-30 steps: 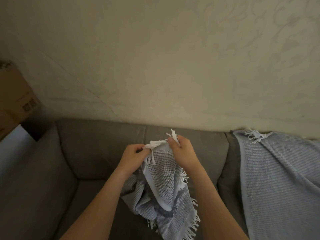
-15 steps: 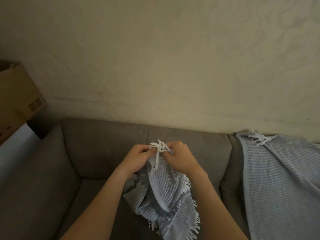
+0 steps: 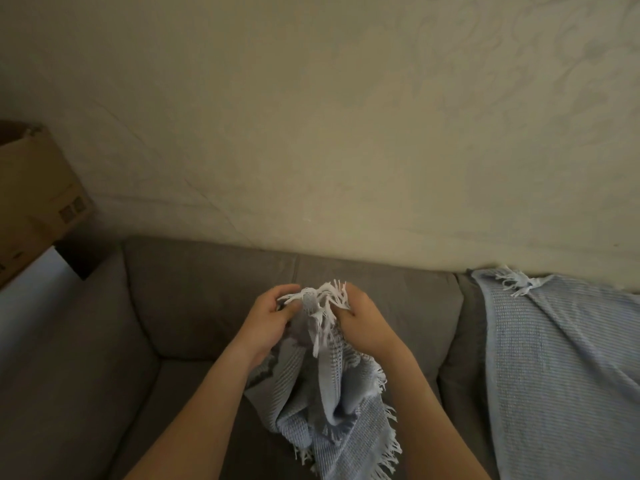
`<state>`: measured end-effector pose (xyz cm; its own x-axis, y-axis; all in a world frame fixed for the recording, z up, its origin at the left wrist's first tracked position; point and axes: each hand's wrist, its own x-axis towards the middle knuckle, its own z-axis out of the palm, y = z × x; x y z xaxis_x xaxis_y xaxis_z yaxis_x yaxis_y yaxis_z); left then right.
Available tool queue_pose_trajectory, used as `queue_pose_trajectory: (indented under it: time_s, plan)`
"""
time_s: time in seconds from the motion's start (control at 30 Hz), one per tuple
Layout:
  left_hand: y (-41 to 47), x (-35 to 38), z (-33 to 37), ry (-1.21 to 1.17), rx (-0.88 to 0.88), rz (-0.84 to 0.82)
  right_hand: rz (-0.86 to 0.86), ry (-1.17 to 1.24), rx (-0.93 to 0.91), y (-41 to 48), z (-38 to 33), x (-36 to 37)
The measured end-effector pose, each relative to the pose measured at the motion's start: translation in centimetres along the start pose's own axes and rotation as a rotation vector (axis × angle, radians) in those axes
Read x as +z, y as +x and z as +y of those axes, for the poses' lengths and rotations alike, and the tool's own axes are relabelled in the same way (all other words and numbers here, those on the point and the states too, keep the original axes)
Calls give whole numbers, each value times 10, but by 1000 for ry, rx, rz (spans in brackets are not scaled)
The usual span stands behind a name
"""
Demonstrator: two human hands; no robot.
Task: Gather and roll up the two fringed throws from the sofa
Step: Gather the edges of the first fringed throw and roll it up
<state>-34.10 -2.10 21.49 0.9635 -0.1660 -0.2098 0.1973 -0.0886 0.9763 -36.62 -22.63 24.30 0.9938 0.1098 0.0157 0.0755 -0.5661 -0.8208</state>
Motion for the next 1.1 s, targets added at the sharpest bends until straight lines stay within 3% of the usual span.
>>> queue_pose_trajectory:
  time_s: [0.13,0.27,0.43,0.6,0.8,0.9,1.0,1.1]
  plan:
    - [-3,3,-1,-6,-80,12,-11,91,23,-3,-7,0]
    - [-2,7,-2,-209,-242,98,15,309,156,-7,-12,-1]
    - [-1,14,-4,-302,-326,140,-106,321,215,-16,-9,1]
    - [-2,17,-1,-318,-284,133,-191,382,219,-20,-10,0]
    - [-6,15,4,-311,-234,65,-131,254,158,-17,-13,-6]
    - [-11,15,10,-329,-183,-1,-195,447,112,-17,-19,-7]
    - [-12,16,13,-371,-143,-52,-88,596,101,-15,-22,0]
    - [-11,19,16,-390,-181,-66,82,521,61,-11,-23,9]
